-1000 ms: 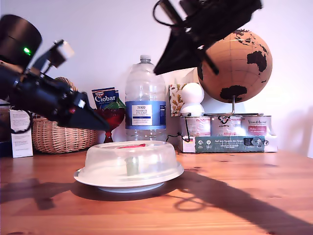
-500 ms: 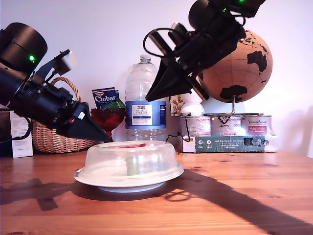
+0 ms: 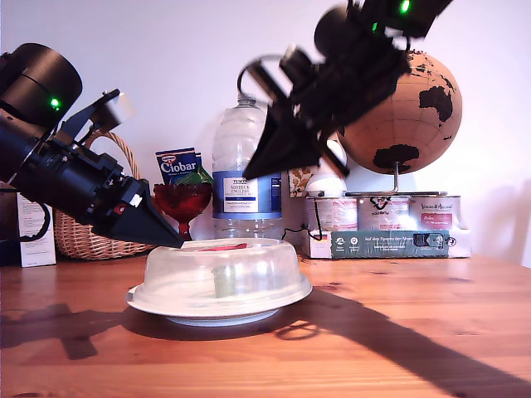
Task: Lift the plastic dome with your right arm while removing the green coffee capsule from the plate using your left arm.
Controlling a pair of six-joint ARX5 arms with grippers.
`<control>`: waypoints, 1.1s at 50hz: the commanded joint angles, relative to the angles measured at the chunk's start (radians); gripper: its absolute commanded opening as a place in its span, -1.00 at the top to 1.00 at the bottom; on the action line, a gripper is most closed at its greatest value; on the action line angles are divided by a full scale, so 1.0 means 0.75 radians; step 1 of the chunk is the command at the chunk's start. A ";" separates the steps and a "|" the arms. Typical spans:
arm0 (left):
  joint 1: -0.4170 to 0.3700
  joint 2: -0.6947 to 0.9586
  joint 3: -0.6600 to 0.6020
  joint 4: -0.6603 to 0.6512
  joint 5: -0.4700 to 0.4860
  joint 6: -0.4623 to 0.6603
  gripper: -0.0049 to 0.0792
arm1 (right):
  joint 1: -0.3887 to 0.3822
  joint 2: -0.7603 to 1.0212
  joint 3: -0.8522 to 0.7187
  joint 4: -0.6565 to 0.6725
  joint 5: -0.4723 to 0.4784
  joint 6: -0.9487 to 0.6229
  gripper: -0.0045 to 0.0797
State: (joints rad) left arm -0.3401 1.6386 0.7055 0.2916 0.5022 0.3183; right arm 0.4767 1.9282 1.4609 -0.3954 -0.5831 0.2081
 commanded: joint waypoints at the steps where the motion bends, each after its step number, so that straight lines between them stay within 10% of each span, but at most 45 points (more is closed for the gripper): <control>1: -0.005 0.034 -0.004 -0.011 -0.010 0.010 0.93 | 0.016 0.009 0.003 0.011 0.017 -0.009 0.83; 28: -0.016 0.034 -0.004 -0.012 -0.018 0.009 0.93 | 0.025 0.079 0.003 -0.073 0.097 -0.007 0.25; 55: -0.031 0.034 -0.004 -0.024 -0.018 0.005 0.93 | 0.077 0.084 0.003 -0.071 0.133 -0.008 0.23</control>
State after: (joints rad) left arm -0.3584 1.6386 0.7071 0.2882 0.4892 0.3187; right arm 0.5266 1.9842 1.4609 -0.4473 -0.4862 0.2081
